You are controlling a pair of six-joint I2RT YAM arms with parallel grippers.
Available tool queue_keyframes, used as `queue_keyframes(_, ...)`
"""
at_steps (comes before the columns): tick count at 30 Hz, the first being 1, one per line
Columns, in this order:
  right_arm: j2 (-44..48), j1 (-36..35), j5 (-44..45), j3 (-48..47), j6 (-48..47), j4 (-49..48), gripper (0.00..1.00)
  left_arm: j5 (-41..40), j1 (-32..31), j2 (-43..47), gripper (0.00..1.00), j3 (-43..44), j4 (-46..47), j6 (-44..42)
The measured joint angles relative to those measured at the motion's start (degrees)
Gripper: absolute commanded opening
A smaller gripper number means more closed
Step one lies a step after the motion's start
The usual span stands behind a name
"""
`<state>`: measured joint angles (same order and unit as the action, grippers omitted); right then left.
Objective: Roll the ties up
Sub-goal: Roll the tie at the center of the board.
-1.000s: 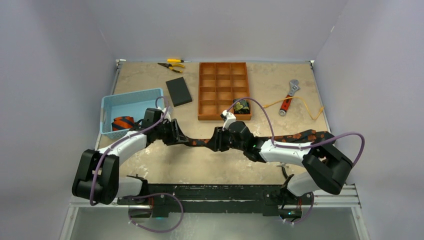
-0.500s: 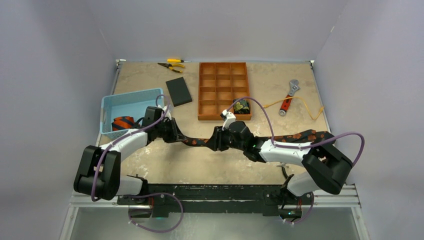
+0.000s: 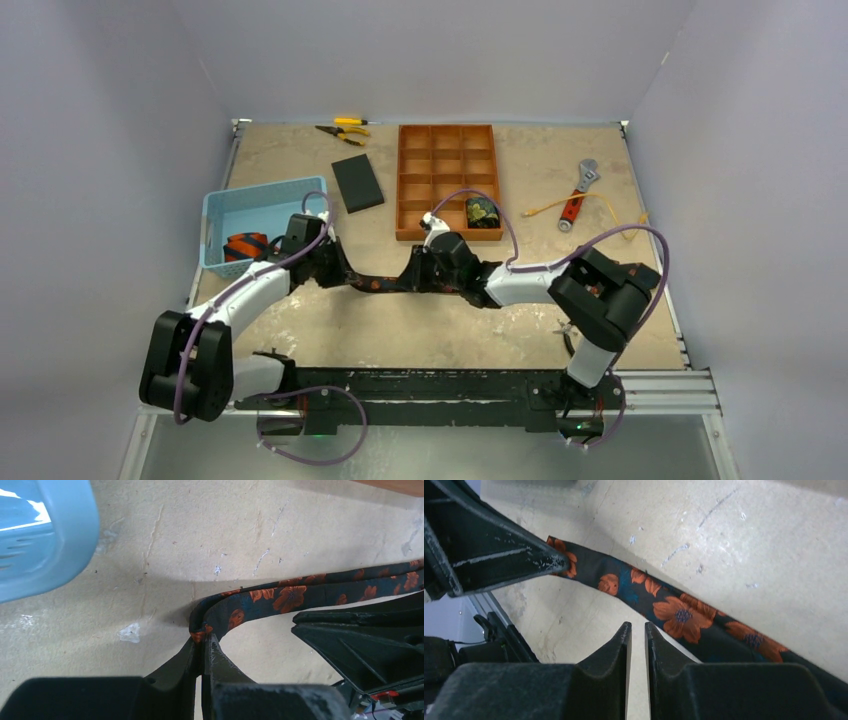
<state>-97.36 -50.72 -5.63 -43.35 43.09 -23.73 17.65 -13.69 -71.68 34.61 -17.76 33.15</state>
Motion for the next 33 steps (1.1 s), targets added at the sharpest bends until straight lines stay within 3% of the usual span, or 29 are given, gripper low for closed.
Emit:
queue_keyframes(10, -8.15, -1.18, -0.63, -8.09, 1.49, -0.52, 0.11, -5.7, -1.6, 0.5, 0.0, 1.79, -3.54, -1.29)
queue_keyframes(25, -16.28, -3.93, -1.6, -14.29, 2.25, -0.04, 0.09, -6.6, -2.69, 1.49, 0.0, 2.4, -4.98, -1.29)
queue_keyframes(33, -17.68, -4.13, -2.67, -14.8, 3.87, -2.16, 0.08, -7.45, -9.07, 1.57, 0.0, 4.94, -4.74, -0.15)
